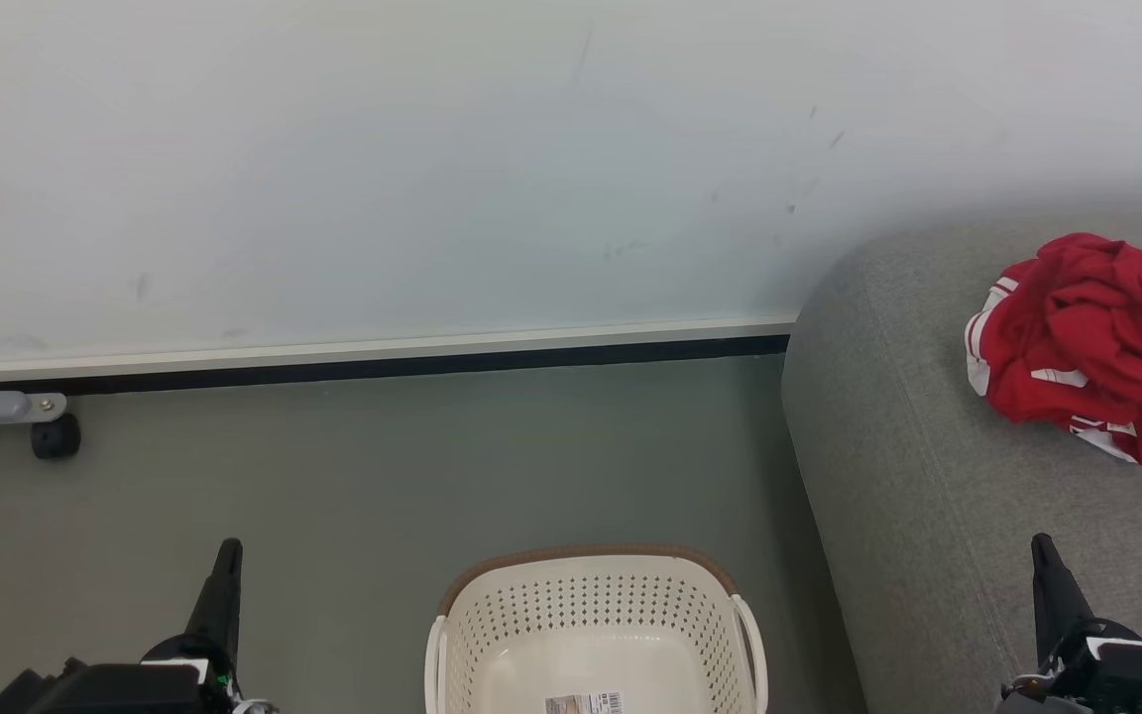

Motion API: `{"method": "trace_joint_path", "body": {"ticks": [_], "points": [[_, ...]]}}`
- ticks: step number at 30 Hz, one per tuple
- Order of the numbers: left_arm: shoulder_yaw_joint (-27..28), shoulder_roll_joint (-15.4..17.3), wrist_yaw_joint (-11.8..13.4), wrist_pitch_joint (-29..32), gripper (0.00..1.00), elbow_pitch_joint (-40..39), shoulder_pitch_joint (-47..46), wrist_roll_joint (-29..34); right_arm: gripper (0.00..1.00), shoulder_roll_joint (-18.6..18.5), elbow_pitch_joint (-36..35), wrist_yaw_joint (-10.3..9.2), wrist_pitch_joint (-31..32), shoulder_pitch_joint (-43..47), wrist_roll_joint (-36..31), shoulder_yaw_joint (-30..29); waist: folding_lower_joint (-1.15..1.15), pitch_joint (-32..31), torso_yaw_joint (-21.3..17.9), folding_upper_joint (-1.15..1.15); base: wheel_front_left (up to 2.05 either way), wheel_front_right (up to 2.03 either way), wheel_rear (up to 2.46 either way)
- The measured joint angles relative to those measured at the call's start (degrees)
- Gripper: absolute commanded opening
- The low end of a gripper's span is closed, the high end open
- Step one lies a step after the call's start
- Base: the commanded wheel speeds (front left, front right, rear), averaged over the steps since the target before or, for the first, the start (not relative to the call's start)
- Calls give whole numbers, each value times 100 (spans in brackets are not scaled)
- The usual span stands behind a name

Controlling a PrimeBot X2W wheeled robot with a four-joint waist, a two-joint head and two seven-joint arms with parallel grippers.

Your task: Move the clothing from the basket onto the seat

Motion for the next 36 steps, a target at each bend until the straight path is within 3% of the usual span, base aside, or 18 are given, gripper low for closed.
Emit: {"method": "trace_joint_path", "body": {"ticks": [36], "points": [[-1, 0, 0, 0, 0, 4, 0, 0, 0, 0, -1, 0, 0, 0, 0, 1, 0, 0, 0, 0, 0, 0, 0]]}}
